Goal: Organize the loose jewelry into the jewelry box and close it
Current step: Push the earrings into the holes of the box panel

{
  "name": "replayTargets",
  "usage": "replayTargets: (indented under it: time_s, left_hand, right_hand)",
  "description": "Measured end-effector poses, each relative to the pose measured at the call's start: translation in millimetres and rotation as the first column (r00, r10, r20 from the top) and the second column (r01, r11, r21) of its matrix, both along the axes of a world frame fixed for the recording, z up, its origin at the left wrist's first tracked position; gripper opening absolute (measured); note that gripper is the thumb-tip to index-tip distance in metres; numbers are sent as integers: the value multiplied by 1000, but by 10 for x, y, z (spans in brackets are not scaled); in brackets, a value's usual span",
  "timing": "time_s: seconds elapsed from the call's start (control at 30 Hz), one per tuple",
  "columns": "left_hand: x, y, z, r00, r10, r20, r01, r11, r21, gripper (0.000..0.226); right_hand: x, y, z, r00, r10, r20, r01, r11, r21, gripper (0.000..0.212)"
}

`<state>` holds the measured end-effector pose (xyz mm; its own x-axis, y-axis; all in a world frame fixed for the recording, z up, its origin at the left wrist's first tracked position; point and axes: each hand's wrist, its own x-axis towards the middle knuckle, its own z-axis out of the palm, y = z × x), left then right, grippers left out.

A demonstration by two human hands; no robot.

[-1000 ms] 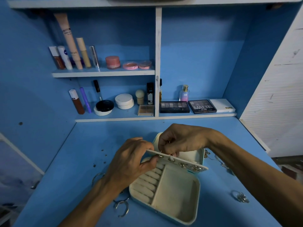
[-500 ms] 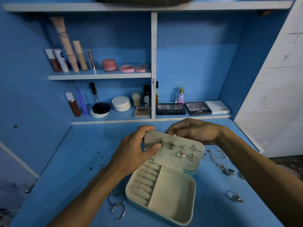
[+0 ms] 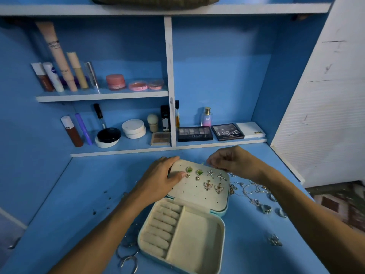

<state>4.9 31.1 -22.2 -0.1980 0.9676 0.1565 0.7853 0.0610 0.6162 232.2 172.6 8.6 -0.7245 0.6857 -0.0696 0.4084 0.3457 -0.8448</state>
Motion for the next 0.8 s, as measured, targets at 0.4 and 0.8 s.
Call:
replayTargets:
  time_s: [0.4,0.8]
  left_hand:
    - [-1,8,-3,996,-4,-87,-4,996,-88,40]
    - [-77,-127,47,998,21,-61,-22,1000,-14,29]
  right_hand:
    - [-47,-59,-150,995,-43,87,22,972,232,23]
    - [-112,-148,-161,988,-92,125,45,941,335,22]
